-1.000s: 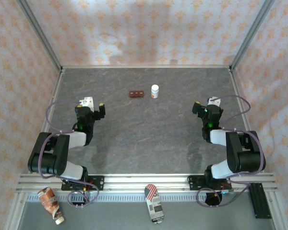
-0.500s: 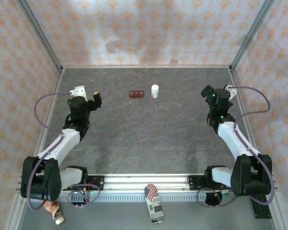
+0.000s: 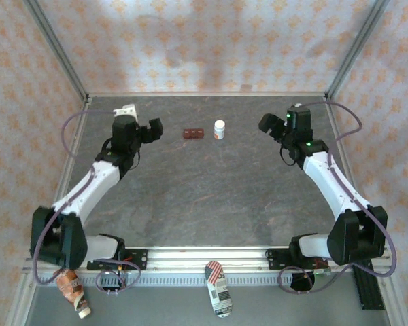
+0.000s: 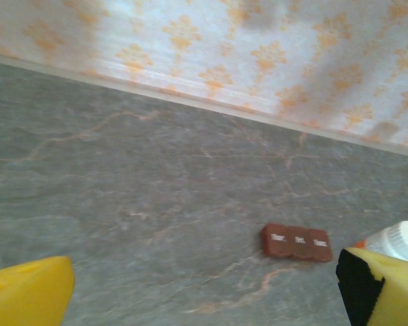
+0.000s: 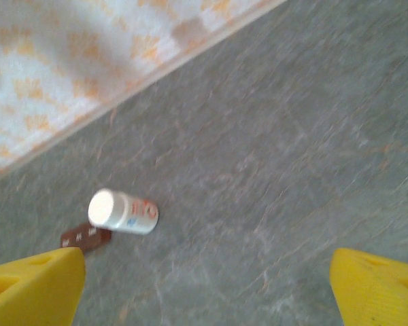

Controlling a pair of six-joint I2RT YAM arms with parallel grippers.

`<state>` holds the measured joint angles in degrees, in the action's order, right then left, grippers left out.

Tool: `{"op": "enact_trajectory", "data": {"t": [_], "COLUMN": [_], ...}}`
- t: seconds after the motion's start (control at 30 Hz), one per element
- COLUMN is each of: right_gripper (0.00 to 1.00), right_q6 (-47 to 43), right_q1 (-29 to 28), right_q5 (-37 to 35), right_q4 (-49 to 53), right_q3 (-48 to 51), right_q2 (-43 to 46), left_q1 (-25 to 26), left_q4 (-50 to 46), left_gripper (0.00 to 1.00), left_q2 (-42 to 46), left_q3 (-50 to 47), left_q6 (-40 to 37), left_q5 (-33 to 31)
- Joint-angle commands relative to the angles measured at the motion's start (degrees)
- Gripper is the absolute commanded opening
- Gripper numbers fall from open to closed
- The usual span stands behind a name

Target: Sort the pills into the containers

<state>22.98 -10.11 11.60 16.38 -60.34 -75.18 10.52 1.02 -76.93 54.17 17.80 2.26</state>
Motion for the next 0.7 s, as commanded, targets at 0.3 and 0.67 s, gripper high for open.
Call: {"op": "enact_trajectory", "data": {"t": [0.3, 0.67], "right_gripper": [0.91, 0.91], "right_q6": [0.8, -0.3], "right_q1": [-4.5, -5.2], "right_q5": [1.1, 2.9], "right_q4": [9.6, 12.4], "right_q3": [0.2, 2.1], "right_q2": [0.6, 4.0], "left_q1": [9.1, 13.4], "left_q4": [-14.5, -9.0], "left_gripper": [1.00, 1.00], "left_q2": [-31.0, -49.6], "left_q3": [30.8, 47.4], "left_q6": [3.7, 12.0], "left_q5": [9.5, 10.1]}}
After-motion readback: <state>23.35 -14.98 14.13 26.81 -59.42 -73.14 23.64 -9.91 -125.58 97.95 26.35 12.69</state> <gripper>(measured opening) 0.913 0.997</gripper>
